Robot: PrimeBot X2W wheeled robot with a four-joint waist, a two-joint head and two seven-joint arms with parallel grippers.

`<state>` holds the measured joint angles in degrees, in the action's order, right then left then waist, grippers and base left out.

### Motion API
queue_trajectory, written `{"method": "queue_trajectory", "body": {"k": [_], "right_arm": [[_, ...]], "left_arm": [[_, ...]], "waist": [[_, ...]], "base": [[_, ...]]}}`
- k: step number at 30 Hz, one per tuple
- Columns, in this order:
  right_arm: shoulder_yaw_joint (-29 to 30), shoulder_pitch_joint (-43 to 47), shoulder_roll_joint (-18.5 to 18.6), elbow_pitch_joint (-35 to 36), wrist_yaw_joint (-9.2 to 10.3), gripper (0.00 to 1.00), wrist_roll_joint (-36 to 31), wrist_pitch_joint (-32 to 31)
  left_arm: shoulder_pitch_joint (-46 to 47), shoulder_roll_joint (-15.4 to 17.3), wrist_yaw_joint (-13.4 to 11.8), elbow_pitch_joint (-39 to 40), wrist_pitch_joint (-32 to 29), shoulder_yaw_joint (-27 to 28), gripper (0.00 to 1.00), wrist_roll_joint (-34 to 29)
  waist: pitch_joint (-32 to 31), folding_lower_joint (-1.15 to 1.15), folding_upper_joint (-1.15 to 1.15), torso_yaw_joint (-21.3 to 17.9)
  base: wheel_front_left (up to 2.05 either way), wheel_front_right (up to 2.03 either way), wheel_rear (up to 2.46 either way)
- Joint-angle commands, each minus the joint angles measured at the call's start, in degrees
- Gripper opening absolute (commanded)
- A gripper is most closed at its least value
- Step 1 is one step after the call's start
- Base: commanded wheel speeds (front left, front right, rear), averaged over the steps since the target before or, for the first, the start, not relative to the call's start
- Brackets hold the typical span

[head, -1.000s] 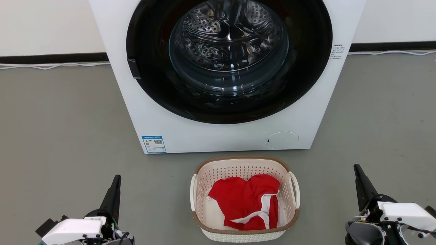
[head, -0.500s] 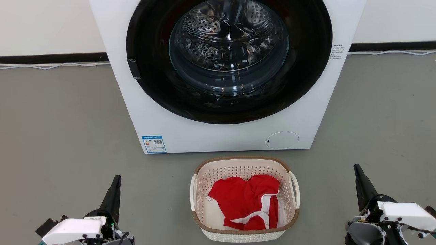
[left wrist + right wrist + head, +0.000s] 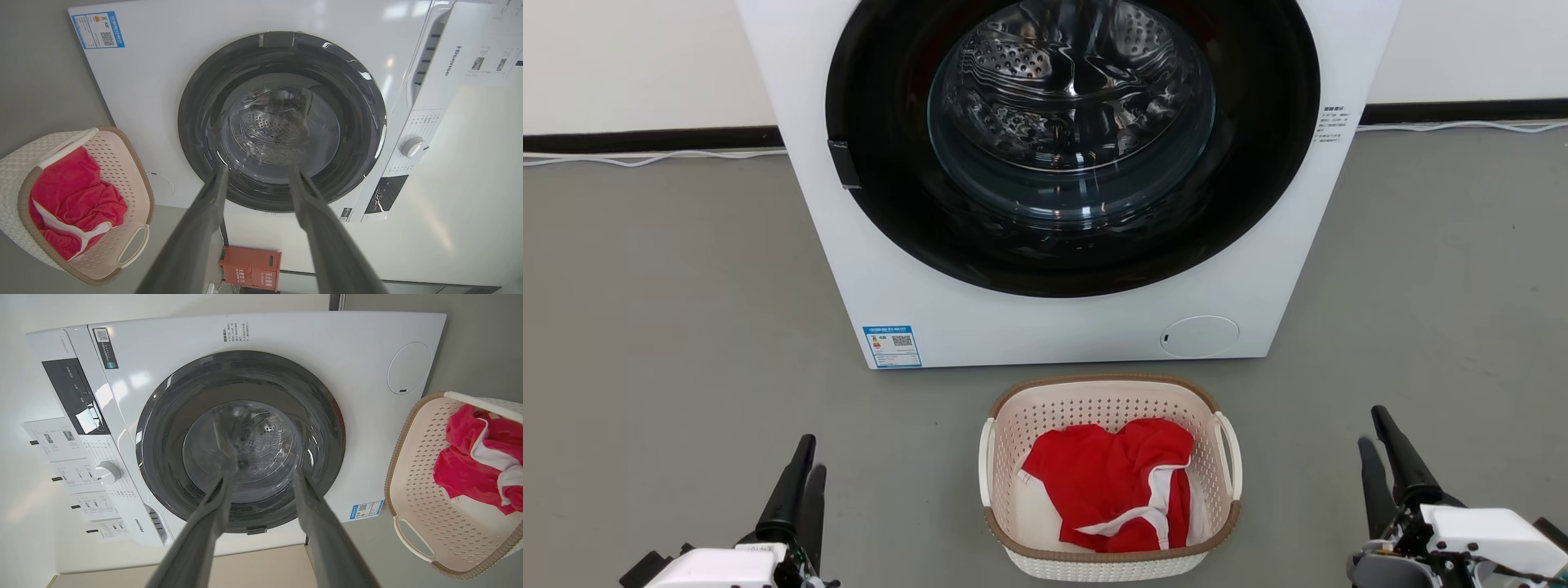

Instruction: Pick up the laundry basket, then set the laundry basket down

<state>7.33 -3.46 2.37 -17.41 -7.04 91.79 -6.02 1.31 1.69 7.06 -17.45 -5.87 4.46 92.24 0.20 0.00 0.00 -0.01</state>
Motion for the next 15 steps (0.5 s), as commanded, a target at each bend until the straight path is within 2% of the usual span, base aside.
{"method": "queue_trajectory", "body": {"k": [1, 4, 8, 15], "right_arm": [[-0.14, -1.17, 0.30, 1.57, -0.04, 1.00, -0.04, 0.50], [-0.52, -1.05, 0.32, 1.90, -0.05, 1.00, -0.26, 0.96], [-1.24, -0.88, 0.54, 2.24, -0.06, 1.00, -0.85, 1.66], [-2.48, -0.90, 1.24, 2.34, -0.08, 1.00, -3.06, 2.82]], "left_arm": [[1.42, 0.35, 0.02, 1.43, 0.44, -0.19, 1.00, -0.11], [1.36, 0.37, 0.03, 1.56, 0.96, -0.50, 1.00, -0.21], [1.21, 0.40, 0.05, 1.72, 1.63, -0.82, 1.00, -0.58], [1.20, 0.44, 0.07, 1.51, 2.65, -1.31, 1.00, -2.57]], "waist": [[-0.01, 0.04, 0.00, -0.01], [-0.09, 0.13, 0.00, -0.02], [0.00, 0.01, 0.00, -0.05], [0.03, 0.00, 0.00, -0.08]], "base": [[0.00, 0.00, 0.00], [0.00, 0.00, 0.00], [0.00, 0.00, 0.00], [0.00, 0.00, 0.00]]}}
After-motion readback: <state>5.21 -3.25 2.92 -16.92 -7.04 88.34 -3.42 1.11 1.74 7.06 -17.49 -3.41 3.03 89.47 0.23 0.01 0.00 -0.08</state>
